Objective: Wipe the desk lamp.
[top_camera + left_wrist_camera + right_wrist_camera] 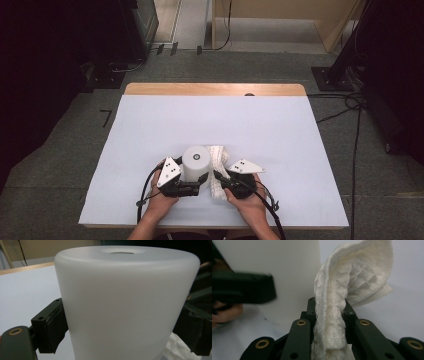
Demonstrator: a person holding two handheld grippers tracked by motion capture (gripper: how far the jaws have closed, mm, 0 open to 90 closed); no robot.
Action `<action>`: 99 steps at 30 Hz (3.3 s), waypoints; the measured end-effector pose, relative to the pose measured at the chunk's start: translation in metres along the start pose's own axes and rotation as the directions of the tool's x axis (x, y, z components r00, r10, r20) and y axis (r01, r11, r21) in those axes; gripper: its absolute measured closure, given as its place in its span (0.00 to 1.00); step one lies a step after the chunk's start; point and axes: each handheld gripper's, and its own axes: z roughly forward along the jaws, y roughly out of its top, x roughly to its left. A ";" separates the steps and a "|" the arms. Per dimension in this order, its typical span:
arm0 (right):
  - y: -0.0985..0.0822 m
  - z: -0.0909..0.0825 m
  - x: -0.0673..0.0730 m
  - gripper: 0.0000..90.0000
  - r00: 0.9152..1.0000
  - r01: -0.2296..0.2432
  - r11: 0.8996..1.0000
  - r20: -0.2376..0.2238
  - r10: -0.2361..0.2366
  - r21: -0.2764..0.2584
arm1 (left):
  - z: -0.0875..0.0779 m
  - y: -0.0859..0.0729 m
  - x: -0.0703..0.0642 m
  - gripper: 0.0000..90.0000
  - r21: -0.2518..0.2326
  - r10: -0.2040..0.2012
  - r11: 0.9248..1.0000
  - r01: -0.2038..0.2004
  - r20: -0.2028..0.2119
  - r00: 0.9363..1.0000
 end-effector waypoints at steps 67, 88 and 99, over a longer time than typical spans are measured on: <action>-0.011 -0.014 -0.011 0.81 1.000 -0.026 1.000 -0.006 0.026 -0.007 | -0.002 0.007 -0.007 0.10 -0.022 -0.049 0.999 0.049 0.004 0.999; -0.001 -0.024 -0.009 0.82 0.994 0.094 0.994 -0.044 -0.097 -0.060 | 0.002 0.007 -0.012 0.10 0.017 0.014 1.000 -0.015 0.035 0.999; 0.000 -0.025 -0.002 0.82 0.995 0.088 0.994 -0.037 -0.090 -0.059 | 0.004 0.003 -0.011 0.10 0.035 0.049 0.998 -0.050 0.020 0.999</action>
